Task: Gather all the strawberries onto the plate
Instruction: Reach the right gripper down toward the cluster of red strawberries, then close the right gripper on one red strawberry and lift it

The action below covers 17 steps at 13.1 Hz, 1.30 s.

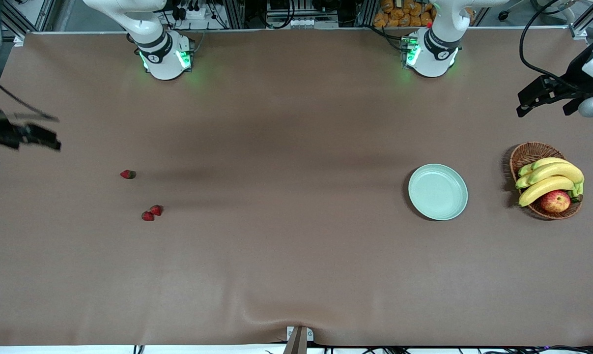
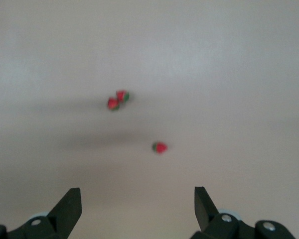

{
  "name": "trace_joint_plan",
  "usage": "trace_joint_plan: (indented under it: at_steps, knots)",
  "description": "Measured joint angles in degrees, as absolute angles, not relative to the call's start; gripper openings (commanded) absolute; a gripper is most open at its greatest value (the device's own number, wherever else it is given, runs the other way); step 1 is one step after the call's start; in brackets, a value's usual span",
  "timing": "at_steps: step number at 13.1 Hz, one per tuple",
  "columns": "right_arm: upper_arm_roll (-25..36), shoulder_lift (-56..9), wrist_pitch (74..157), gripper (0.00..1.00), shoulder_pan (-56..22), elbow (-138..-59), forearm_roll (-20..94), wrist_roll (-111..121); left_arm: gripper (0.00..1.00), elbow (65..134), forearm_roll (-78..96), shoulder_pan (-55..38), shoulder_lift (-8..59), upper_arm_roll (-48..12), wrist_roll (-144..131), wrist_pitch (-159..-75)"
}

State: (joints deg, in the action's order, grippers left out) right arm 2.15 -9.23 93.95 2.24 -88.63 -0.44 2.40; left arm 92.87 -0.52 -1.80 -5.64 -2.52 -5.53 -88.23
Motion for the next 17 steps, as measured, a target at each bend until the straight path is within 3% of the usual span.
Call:
trace_joint_plan:
  at_steps: [7,8,11,17]
  knots:
    - [2.0,-28.7,119.6,1.00,1.4,-89.1,2.5,1.4,1.00,92.8,-0.5,-1.7,-5.5,-2.5,-5.5,-88.6]
    - [2.0,-30.7,121.3,0.94,1.1,-89.0,5.4,0.6,1.00,92.8,-0.5,-1.8,-5.5,-2.5,-5.5,-88.6]
    - [2.1,-35.1,122.7,0.97,0.9,-89.0,11.6,-5.6,1.00,92.7,-0.5,-2.1,-5.5,-2.7,-5.5,-89.4]
    - [2.1,-39.1,122.6,0.94,0.7,-89.3,12.1,-24.9,1.00,92.8,-0.5,-3.5,-5.0,-2.9,-5.5,-89.6]
